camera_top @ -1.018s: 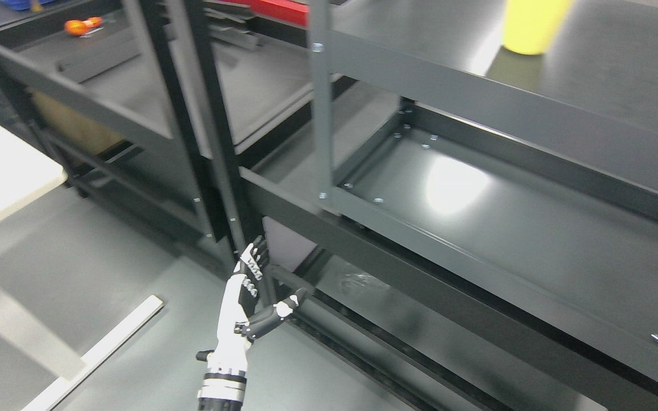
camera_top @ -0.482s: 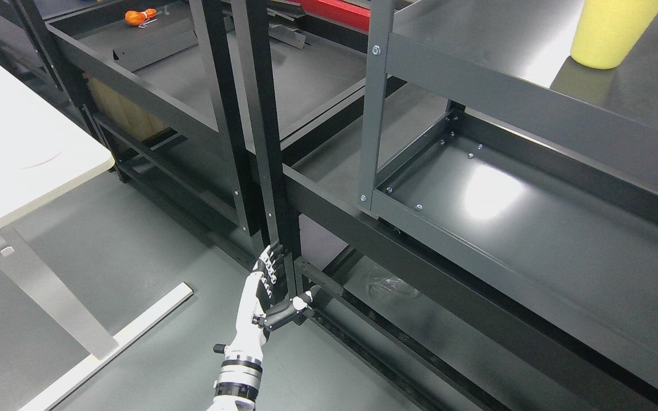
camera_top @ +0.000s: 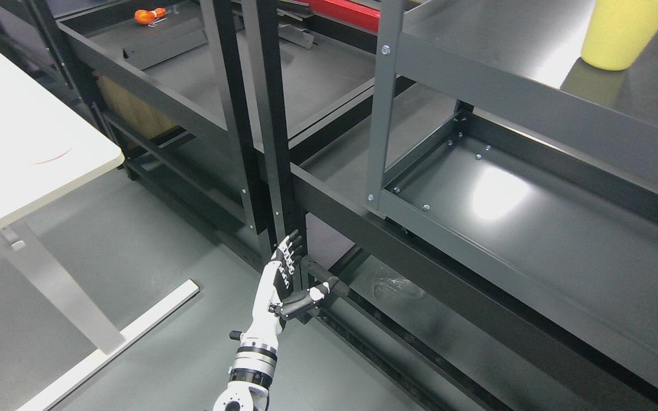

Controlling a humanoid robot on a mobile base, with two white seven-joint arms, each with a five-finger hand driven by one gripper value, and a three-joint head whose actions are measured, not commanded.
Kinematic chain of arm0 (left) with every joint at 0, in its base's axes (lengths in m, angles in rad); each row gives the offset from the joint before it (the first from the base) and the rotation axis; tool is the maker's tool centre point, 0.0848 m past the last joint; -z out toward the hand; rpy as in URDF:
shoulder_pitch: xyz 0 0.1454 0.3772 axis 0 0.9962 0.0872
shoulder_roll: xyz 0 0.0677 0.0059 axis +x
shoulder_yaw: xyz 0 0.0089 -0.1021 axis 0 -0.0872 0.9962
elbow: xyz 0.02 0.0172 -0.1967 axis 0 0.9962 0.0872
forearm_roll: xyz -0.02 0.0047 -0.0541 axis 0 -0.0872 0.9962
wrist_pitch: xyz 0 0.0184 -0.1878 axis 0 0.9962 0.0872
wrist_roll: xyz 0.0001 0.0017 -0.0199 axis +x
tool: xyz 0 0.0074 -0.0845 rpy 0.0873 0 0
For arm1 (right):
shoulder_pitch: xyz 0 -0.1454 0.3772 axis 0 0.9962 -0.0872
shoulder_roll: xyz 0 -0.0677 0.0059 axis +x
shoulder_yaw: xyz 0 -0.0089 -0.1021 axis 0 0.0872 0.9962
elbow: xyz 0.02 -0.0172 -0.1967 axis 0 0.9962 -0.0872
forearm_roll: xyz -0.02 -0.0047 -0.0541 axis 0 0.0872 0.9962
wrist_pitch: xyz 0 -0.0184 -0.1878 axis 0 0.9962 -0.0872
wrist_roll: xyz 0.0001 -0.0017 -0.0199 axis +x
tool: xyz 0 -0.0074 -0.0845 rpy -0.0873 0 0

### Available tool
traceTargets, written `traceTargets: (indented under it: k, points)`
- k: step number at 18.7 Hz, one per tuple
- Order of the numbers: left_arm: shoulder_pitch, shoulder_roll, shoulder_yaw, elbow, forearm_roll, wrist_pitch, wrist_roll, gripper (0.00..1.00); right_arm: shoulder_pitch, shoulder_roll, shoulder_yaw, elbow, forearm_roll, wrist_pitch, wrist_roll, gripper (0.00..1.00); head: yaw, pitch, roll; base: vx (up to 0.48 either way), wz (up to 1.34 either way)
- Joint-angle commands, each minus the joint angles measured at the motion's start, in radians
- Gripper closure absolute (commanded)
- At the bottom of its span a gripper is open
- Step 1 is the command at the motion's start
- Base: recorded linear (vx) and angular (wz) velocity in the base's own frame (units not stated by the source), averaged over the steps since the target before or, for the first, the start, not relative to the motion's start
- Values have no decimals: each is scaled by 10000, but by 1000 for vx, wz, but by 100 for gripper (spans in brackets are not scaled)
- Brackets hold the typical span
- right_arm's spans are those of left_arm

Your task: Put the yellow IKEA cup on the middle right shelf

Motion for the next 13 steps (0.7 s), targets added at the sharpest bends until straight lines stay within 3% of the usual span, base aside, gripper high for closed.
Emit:
traceTargets:
  k: [1,13]
  points:
    - [-104,17,-64,61,24,15,-49,5,138,-175,184,0,-245,1,-8,1,0,0,0,-18,155]
    - [-58,17,412,46,24,-16,-49,5,138,-175,169,0,-245,1,-8,1,0,1,0,-20,235]
